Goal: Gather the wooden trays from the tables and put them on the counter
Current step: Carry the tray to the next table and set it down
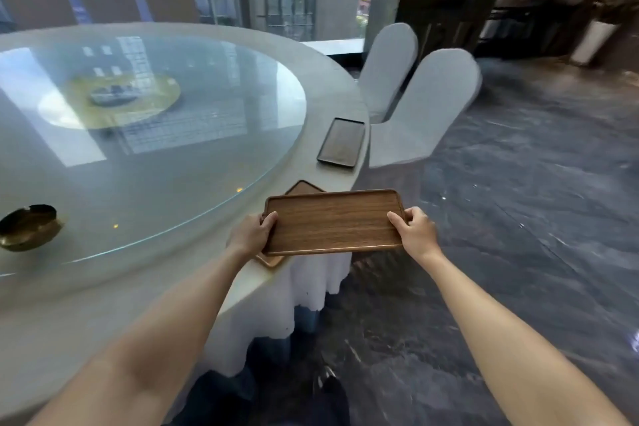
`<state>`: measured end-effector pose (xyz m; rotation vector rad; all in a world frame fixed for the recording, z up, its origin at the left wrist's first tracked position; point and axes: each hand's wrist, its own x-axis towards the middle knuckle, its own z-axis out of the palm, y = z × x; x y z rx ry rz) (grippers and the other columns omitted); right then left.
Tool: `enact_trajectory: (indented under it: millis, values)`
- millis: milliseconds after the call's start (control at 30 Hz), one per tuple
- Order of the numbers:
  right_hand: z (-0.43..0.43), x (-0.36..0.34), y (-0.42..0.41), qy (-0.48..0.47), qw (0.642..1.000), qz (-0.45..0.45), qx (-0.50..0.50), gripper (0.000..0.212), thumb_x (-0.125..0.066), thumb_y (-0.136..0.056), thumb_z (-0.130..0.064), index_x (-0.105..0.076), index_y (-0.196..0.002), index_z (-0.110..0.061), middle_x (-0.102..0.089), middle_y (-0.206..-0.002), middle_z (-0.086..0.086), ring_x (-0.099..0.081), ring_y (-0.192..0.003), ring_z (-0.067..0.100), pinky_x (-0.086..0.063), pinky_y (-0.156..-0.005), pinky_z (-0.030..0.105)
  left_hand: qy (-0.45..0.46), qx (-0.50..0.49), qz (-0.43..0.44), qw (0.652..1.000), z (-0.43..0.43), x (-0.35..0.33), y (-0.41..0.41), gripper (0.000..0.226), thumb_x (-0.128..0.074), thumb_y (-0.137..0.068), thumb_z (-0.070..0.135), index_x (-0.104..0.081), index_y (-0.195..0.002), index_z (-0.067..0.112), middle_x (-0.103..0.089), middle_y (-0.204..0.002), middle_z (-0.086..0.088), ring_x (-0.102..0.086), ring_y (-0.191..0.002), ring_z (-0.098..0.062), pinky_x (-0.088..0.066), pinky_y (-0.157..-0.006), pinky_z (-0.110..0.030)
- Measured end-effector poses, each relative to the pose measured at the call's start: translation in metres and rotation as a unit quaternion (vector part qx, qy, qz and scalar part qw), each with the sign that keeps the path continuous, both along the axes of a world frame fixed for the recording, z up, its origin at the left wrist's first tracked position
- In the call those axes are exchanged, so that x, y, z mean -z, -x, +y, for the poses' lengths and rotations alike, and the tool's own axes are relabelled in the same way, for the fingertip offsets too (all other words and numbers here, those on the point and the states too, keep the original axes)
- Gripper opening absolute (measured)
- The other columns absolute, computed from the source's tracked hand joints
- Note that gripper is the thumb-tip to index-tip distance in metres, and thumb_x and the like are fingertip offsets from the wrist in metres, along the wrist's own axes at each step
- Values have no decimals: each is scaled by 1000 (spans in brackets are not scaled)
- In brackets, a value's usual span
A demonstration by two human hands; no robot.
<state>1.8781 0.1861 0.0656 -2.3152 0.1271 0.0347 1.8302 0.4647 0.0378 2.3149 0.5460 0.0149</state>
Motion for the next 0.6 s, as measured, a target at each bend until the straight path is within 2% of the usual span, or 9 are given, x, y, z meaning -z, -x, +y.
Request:
enact_trajectory:
  millis: [100,167,267,400,467,600]
  values:
    - [15,11,-55,7,999,11,-34,39,-51,-93,-33,-58,-108,2,-66,-109,20,-60,-97,32,-35,-73,28,7,-36,23,999,12,19,-35,49,-39,-97,37,-42,-56,10,-67,-100,-29,-61,-96,-39,-44,-79,-39]
    - [26,17,-87,17,998,30,-60,38,-48,-95,-32,-57,-109,2,-65,-109,20,-56,-88,27,-36,-72,29,7,-58,43,997,17,25,-50,45,-37,-97,38,-51,-67,7,-67,-103,-28,-61,-100,-39,-45,-83,-40]
    - [42,27,-129,33,993,52,-105,40,-44,-95,-35,-56,-110,0,-65,-107,18,-58,-91,26,-45,-75,35,0,-99,65,993,23,33,-64,49,-34,-97,39,-62,-87,0,-66,-109,-26,-59,-104,-39,-44,-84,-40]
    - [69,36,-169,51,981,67,-173,41,-40,-97,-36,-54,-114,-2,-63,-106,16,-59,-95,30,-41,-73,33,4,-157,87,984,31,42,-66,50,-32,-98,39,-63,-93,1,-65,-112,-25,-59,-106,-39,-45,-85,-40]
    - [84,43,-183,61,971,79,-217,40,-38,-98,-36,-54,-112,-3,-62,-101,14,-60,-99,32,-43,-75,36,-3,-190,100,977,33,48,-59,49,-30,-98,37,-62,-93,0,-66,-110,-25,-59,-104,-39,-45,-84,-40]
    - [113,61,-197,101,943,95,-302,37,-33,-99,-35,-54,-103,-4,-55,-89,8,-54,-86,27,-38,-72,34,-22,-255,136,957,31,57,-38,49,-27,-99,36,-61,-97,-1,-65,-109,-24,-59,-102,-40,-46,-84,-41]
